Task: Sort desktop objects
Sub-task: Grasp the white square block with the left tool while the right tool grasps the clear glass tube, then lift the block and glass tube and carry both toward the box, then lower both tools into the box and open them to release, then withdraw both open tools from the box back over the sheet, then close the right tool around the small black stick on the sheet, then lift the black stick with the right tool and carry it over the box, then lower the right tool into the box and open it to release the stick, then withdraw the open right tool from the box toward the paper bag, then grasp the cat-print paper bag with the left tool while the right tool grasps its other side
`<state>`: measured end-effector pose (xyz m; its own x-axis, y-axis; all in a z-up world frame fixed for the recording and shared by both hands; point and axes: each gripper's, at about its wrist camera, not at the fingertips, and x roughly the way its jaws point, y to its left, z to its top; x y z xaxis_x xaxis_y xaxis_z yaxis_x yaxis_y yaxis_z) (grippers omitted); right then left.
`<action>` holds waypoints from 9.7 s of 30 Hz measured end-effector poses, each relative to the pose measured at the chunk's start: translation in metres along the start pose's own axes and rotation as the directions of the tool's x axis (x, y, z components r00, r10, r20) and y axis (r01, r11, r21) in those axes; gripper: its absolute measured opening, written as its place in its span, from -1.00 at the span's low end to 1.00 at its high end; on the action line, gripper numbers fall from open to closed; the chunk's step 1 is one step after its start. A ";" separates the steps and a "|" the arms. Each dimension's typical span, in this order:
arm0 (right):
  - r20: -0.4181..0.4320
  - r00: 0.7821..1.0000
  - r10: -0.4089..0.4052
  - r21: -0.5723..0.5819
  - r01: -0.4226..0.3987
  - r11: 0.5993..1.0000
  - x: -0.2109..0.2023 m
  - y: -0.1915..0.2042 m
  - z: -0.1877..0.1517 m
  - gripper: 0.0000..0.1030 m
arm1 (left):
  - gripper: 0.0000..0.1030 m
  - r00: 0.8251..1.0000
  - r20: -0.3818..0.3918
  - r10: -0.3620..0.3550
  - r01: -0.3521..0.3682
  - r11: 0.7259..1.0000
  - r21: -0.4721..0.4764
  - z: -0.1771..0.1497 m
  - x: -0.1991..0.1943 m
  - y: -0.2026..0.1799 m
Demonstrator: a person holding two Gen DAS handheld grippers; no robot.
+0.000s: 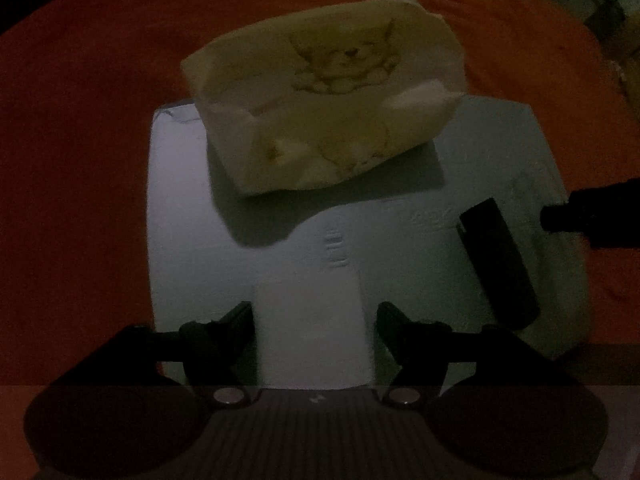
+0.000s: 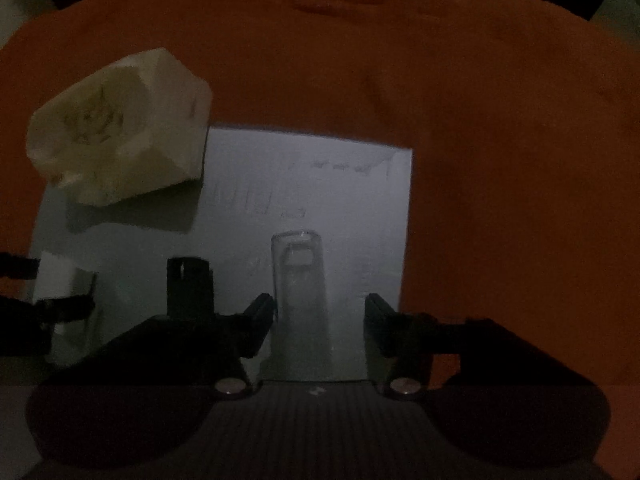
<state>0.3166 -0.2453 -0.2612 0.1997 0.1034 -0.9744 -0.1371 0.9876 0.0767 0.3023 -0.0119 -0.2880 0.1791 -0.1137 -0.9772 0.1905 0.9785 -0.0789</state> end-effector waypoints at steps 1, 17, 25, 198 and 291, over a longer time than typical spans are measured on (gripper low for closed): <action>-0.002 1.000 -0.004 -0.008 0.004 1.000 0.001 0.002 -0.001 0.05 | 0.05 1.000 0.003 0.002 -0.002 1.000 0.004 0.000 0.000 0.000; 0.082 0.995 0.051 0.043 -0.054 0.998 -0.081 0.009 -0.019 -0.39 | -0.01 0.988 0.085 -0.131 0.143 0.977 -0.156 -0.008 -0.062 0.041; 0.157 0.986 0.047 0.042 -0.055 0.998 -0.115 0.033 -0.037 -0.39 | -0.01 0.980 0.152 -0.129 0.153 0.975 -0.159 -0.030 -0.109 0.031; 0.531 0.822 0.203 0.031 -0.258 0.966 -0.172 0.048 -0.182 -0.46 | 1.00 0.970 0.238 0.051 -0.031 0.996 -0.086 -0.271 -0.163 -0.037; 0.366 0.865 0.344 0.076 -0.396 0.915 -0.080 0.023 -0.023 0.24 | 1.00 0.939 0.344 0.034 -0.014 0.998 -0.062 -0.025 -0.089 0.006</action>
<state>0.2753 -0.2336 -0.1864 0.4803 0.4726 -0.7389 -0.1311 0.8716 0.4723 0.2636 0.0088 -0.2066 0.5062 -0.1321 -0.8522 0.1276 0.9888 -0.0775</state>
